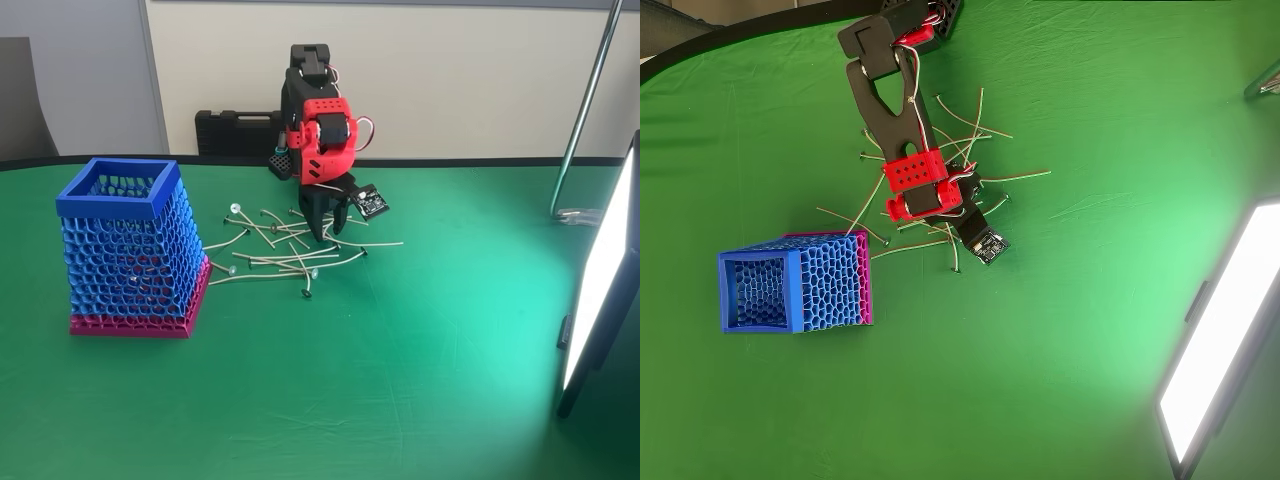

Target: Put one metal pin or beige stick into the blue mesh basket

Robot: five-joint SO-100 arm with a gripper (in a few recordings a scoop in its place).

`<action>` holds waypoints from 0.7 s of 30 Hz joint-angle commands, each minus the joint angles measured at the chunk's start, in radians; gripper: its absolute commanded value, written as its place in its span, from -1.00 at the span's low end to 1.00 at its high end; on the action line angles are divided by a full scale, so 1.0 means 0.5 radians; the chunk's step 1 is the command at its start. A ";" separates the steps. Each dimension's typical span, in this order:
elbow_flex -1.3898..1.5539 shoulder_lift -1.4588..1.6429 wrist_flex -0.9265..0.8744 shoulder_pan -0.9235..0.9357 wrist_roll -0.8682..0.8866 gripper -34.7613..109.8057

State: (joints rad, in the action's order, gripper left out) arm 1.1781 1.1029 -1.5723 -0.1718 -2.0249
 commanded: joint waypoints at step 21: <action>-0.147 -0.083 0.012 -0.064 0.147 -0.23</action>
State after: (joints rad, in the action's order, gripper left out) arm 1.1428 1.0554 -1.5723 -0.1963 -1.9635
